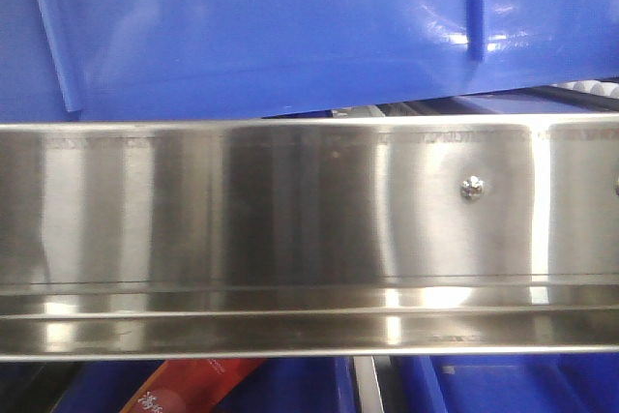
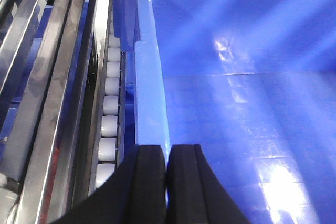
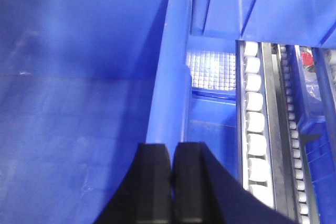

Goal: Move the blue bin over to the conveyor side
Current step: 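Close both grippers on opposite side walls of the blue bin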

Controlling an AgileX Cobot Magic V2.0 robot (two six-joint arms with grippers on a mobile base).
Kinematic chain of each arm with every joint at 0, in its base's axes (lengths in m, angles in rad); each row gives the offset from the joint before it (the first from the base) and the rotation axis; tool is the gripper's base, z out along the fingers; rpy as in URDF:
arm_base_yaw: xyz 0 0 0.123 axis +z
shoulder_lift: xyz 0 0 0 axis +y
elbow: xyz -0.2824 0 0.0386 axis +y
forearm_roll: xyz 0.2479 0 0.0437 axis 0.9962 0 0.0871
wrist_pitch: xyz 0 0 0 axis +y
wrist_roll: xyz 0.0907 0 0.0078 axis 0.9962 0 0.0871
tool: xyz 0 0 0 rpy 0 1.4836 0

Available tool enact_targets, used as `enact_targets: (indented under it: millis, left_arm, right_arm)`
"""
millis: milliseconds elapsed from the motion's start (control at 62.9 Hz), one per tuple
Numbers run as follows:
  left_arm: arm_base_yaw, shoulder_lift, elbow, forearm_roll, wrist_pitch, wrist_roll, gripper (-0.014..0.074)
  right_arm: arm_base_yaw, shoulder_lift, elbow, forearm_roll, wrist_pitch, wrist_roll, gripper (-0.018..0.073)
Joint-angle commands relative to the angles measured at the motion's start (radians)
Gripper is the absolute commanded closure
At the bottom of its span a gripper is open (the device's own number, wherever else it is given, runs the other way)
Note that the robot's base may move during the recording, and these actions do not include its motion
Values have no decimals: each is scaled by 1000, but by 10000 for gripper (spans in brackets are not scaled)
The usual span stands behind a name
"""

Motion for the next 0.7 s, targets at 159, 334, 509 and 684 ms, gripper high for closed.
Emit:
enact_targets:
  millis: [159, 334, 509, 684]
  left_arm:
    - [1, -2, -5, -1, -6, 2, 604]
    - [1, -2, -5, -1, -6, 2, 604]
    - [1, -2, -5, -1, -6, 2, 604]
    - [1, -2, -5, -1, -6, 2, 604]
  right_arm:
    - [1, 19, -8, -16, -13, 0, 232]
    - [1, 57, -8, -16, -13, 0, 259]
    - [3, 72, -7, -16, -13, 2, 300]
    - [5, 72, -7, -16, -13, 12, 331]
